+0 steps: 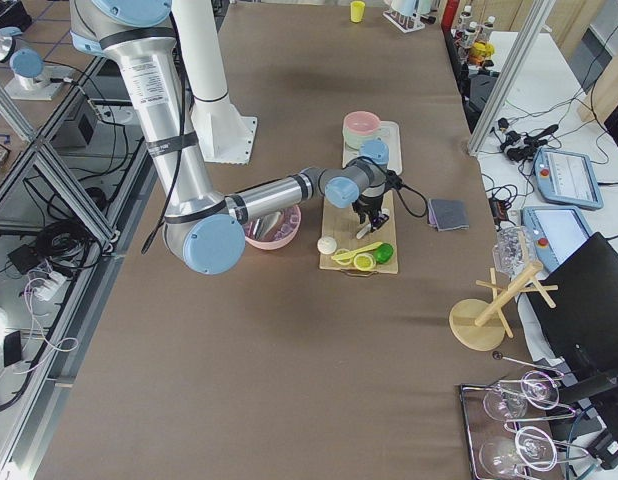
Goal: Stack pink bowl on green and place spoon
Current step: 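Lower the right gripper onto the white spoon and grasp it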
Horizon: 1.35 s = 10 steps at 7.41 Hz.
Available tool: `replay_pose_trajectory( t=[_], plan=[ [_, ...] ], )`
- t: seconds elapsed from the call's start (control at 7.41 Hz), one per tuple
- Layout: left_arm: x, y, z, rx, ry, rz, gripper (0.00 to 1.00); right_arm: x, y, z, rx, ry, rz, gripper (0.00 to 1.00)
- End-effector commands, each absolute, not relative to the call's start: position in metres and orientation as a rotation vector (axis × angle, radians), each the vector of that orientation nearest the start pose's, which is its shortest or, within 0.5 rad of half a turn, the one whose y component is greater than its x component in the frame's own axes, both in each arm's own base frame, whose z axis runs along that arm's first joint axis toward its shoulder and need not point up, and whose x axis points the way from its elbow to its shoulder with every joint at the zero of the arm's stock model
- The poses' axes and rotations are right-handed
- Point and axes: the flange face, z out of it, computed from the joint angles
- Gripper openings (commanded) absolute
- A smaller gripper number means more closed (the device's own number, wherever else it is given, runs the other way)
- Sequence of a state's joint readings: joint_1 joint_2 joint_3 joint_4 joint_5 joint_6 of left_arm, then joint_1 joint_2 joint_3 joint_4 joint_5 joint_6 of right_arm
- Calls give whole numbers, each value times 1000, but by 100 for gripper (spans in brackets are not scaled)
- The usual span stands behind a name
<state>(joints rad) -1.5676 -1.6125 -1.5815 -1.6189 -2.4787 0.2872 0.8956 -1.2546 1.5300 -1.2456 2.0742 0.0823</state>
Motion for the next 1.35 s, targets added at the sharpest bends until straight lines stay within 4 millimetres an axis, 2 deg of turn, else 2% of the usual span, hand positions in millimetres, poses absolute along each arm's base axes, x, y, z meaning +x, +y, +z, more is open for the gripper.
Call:
replay_pose_trajectory(
  t=[0.0, 0.54, 0.67, 0.81, 0.94, 1.08, 1.21],
  plan=[
    [-53, -515, 618, 221, 889, 315, 98, -335, -554, 479, 365, -683, -712, 45],
    [-52, -515, 619, 220, 889, 317, 98, -339, -554, 483, 360, -676, -713, 38],
    [-53, -515, 619, 220, 889, 315, 98, -339, -554, 483, 360, -676, -715, 21],
    [-53, -515, 619, 220, 889, 315, 98, -339, -554, 482, 362, -677, -717, 0],
    [-53, -515, 620, 219, 889, 315, 98, -339, -554, 481, 367, -677, -722, 0],
    [-53, -515, 620, 219, 889, 315, 98, -335, -561, 469, 388, -680, -715, 0],
    [-53, -515, 620, 219, 888, 315, 98, -332, -572, 445, 411, -697, -696, 0]
  ],
)
